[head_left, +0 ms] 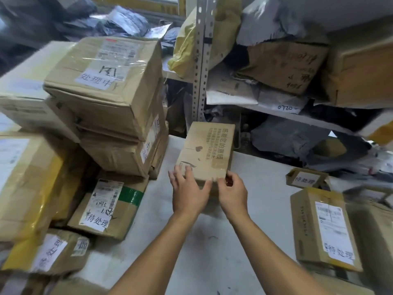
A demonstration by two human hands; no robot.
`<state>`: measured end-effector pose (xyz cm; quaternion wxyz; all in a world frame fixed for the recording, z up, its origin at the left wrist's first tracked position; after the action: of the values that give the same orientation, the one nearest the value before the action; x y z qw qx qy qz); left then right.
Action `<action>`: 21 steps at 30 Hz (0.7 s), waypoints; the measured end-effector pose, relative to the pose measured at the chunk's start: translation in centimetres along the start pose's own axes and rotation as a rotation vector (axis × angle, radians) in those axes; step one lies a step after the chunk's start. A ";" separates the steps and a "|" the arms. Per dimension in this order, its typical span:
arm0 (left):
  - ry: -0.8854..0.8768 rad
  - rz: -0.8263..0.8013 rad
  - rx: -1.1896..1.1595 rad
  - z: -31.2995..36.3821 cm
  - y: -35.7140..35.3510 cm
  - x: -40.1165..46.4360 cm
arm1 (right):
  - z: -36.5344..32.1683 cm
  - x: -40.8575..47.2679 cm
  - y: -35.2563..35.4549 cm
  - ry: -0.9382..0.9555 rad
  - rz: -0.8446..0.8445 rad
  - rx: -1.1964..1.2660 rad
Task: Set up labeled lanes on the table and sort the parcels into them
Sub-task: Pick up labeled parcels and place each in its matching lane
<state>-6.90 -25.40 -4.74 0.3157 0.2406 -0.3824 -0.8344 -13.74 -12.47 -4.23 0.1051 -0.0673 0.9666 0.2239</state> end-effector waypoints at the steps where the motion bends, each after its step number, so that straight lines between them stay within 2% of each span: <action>1: -0.012 -0.034 0.014 0.3 -0.3 -0.3 | 0.0 -0.3 0.2 0.012 0.001 0.003; 7: -0.007 -0.106 0.033 0.4 -0.2 -1.9 | -0.5 -1.4 1.4 0.068 -0.101 0.062; 11: 0.020 -0.102 0.005 0.6 0.4 -2.4 | -0.6 -2.2 1.2 0.072 -0.155 0.231; 15: 0.009 -0.031 0.015 0.6 0.6 -2.1 | -1.4 -2.3 1.4 0.114 -0.182 0.190; 17: 0.012 0.004 0.004 0.4 0.7 -1.9 | -1.3 -1.5 2.0 0.105 -0.117 0.181; 19: 0.008 0.031 -0.013 0.2 0.9 -1.7 | -0.4 -0.6 2.6 0.057 -0.026 0.096; 21: -0.001 0.042 -0.024 0.2 1.1 -1.5 | 1.2 -0.2 2.3 -0.089 -0.069 0.089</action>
<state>-5.63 -24.74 -3.53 0.3360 0.2284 -0.3776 -0.8321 -13.78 -9.83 -4.27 0.1587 -0.0860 0.9670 0.1798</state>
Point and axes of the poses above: each hand's wrist, its own x-axis towards the middle knuckle, its own y-axis out of the back of the hand, z = x × y, the point moved 5 cm from there along x, towards the middle knuckle, and after that the axes turned 3 degrees about z, right-handed, at the moved point
